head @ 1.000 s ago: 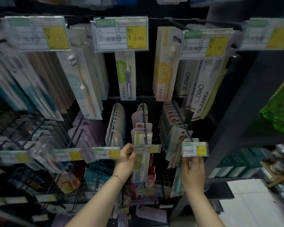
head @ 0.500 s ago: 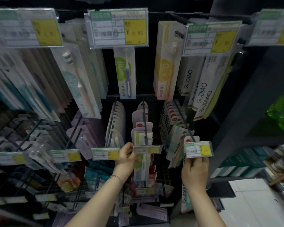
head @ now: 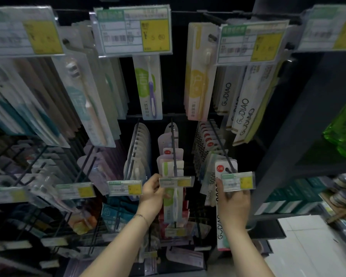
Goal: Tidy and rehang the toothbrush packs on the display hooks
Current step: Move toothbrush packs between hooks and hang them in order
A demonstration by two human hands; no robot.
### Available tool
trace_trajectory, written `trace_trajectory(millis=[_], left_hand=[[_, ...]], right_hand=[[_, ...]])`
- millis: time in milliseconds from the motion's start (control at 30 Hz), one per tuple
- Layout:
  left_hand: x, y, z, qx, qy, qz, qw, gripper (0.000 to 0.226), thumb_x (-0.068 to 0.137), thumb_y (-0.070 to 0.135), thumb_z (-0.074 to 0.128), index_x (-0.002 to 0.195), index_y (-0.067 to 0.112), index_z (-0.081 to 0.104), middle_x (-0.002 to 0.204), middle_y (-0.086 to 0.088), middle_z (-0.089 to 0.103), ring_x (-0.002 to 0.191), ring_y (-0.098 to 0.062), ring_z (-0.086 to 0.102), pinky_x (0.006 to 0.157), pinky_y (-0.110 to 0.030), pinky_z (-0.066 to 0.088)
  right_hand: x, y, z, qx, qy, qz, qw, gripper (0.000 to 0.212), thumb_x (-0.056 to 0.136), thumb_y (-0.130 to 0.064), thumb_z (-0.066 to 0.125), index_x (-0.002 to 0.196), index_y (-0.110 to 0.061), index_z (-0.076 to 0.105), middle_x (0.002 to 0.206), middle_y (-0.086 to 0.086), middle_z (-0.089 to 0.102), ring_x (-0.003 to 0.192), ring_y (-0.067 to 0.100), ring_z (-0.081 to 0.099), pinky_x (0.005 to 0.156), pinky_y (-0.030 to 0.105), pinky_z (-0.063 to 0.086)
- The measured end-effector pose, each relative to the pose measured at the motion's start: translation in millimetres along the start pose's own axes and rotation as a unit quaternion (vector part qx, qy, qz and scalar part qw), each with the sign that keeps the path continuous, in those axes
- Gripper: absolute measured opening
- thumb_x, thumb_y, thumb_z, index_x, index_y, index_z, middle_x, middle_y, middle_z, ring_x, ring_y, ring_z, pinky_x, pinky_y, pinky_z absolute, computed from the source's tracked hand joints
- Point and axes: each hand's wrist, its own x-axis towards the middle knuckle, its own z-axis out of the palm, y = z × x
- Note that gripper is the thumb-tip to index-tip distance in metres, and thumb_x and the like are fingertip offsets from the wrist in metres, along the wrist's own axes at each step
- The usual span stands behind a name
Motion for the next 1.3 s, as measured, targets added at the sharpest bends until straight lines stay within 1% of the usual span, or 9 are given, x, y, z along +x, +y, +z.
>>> trace_trajectory(millis=[200,333,467,600,800,900,1067,1167,1300], left_hand=[[0,0,-5,-0.006,-0.007,0.002,1.0,0.029,0.098,-0.007,0.051,0.08,0.014,0.06,0.074,0.009,0.069,0.068,-0.008,0.06,0.06,-0.024,0.049],[-2,-6,-8,-0.001,-0.007,-0.001,1.0,0.026,0.1,0.0,0.053,0.082,0.015,0.062,0.084,-0.003,0.071,0.073,-0.021,0.061,0.066,-0.036,0.051],[-4,-6,-10,0.012,-0.007,0.002,1.0,0.018,0.101,0.002,0.051,0.093,0.01,0.064,0.097,-0.004,0.074,0.077,-0.024,0.065,0.067,-0.042,0.053],[-7,-6,-10,0.025,-0.008,-0.005,1.0,0.017,0.102,0.004,0.049,0.101,0.01,0.064,0.103,-0.002,0.074,0.077,-0.024,0.064,0.066,-0.041,0.052],[-6,-4,-10,0.039,-0.012,-0.008,0.999,0.013,0.102,0.009,0.05,0.1,0.012,0.063,0.1,-0.015,0.07,0.063,-0.017,0.057,0.064,-0.037,0.049],[-5,-1,-9,0.043,-0.007,-0.01,0.999,0.013,0.102,0.009,0.051,0.096,0.012,0.062,0.094,-0.014,0.071,0.064,-0.017,0.058,0.064,-0.037,0.05],[-3,2,-6,0.02,-0.01,-0.022,0.999,0.01,0.102,0.004,0.05,0.098,-0.001,0.057,0.081,-0.01,0.067,0.069,-0.023,0.058,0.066,-0.036,0.05],[-2,1,-3,0.0,-0.007,-0.037,0.999,0.01,0.102,0.005,0.051,0.099,-0.002,0.058,0.094,-0.02,0.07,0.074,-0.026,0.061,0.066,-0.039,0.052],[-1,0,2,-0.021,-0.004,-0.06,0.998,0.01,0.101,-0.001,0.049,0.097,-0.003,0.058,0.093,-0.011,0.073,0.074,-0.031,0.062,0.059,-0.034,0.053]], right_hand=[[10,2,6,0.107,-0.032,0.081,0.99,0.062,0.087,-0.03,0.073,0.141,-0.022,0.044,0.132,0.002,0.059,0.122,0.018,0.056,0.105,0.034,0.045],[5,-4,6,0.148,-0.053,0.088,0.984,0.042,0.083,-0.026,0.077,0.12,-0.025,0.055,0.115,-0.008,0.06,0.113,0.012,0.058,0.102,0.032,0.045],[-2,7,9,0.109,-0.021,0.077,0.991,0.04,0.078,-0.027,0.08,0.112,-0.018,0.061,0.108,-0.001,0.063,0.106,0.018,0.06,0.095,0.04,0.051],[-14,1,6,0.078,0.013,0.169,0.982,0.03,0.082,-0.02,0.075,0.095,-0.018,0.047,0.1,0.001,0.051,0.095,0.026,0.056,0.083,0.043,0.05],[-36,-12,14,0.066,-0.168,0.133,0.975,0.01,0.094,-0.022,0.059,0.085,-0.024,0.058,0.082,-0.004,0.064,0.079,0.016,0.062,0.064,0.029,0.044],[-30,-18,32,0.088,-0.249,0.103,0.959,0.006,0.098,-0.025,0.056,0.099,-0.029,0.06,0.089,-0.005,0.065,0.085,0.012,0.063,0.07,0.026,0.049],[-6,-28,57,0.109,-0.285,0.097,0.947,0.019,0.098,-0.027,0.053,0.115,-0.03,0.061,0.11,-0.008,0.066,0.101,0.013,0.062,0.088,0.037,0.052],[4,-34,64,0.12,-0.307,0.104,0.938,0.014,0.098,-0.025,0.054,0.104,-0.033,0.064,0.101,-0.012,0.068,0.097,0.008,0.062,0.08,0.03,0.049],[11,-38,74,0.13,-0.311,0.133,0.932,0.014,0.09,-0.019,0.065,0.09,-0.033,0.063,0.091,-0.008,0.068,0.092,0.016,0.064,0.074,0.028,0.049]])
